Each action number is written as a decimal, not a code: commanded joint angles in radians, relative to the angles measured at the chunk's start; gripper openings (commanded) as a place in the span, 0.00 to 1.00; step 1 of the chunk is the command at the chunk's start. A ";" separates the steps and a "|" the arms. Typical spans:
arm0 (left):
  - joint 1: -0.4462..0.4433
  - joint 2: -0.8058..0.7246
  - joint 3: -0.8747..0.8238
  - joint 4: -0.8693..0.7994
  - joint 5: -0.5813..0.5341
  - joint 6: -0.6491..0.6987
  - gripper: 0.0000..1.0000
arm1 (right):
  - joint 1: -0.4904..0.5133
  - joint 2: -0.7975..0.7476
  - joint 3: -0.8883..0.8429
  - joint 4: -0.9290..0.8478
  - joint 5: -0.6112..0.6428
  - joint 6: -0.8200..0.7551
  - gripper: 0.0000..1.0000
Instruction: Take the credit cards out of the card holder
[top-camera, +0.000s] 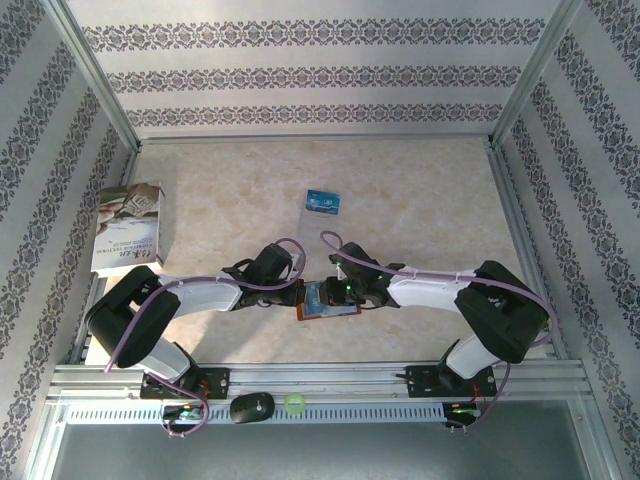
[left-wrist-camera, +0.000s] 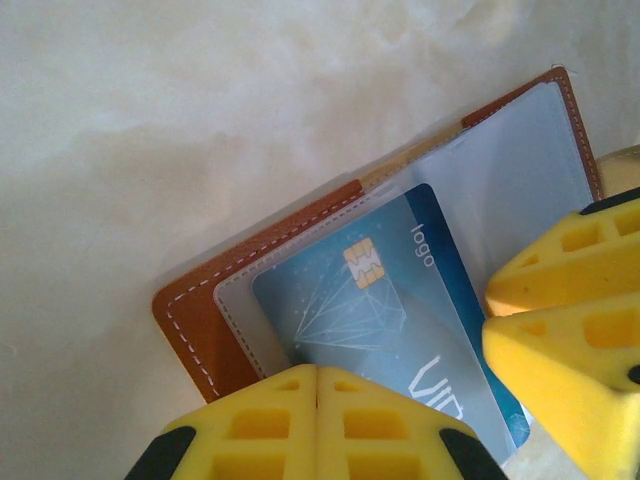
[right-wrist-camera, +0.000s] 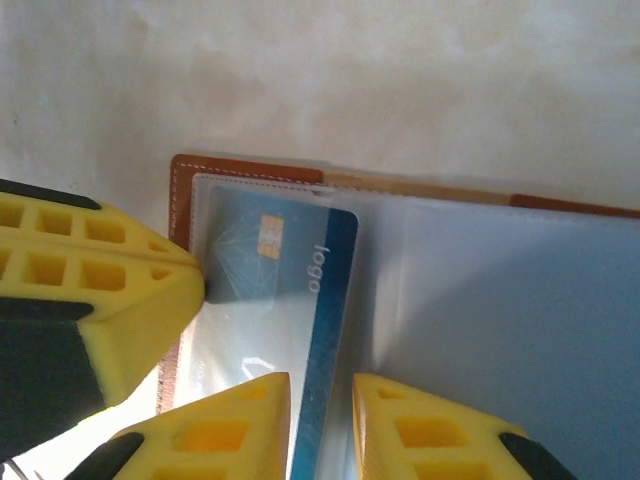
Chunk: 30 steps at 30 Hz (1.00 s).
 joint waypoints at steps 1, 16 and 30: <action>0.003 0.021 -0.026 -0.019 -0.016 -0.007 0.00 | -0.012 0.020 0.001 0.069 -0.050 0.043 0.24; 0.005 0.022 -0.025 -0.015 -0.014 -0.002 0.00 | -0.030 0.052 -0.046 0.138 -0.073 0.110 0.17; 0.015 0.012 -0.034 -0.021 -0.012 -0.001 0.00 | -0.033 -0.048 -0.146 0.149 0.012 0.144 0.00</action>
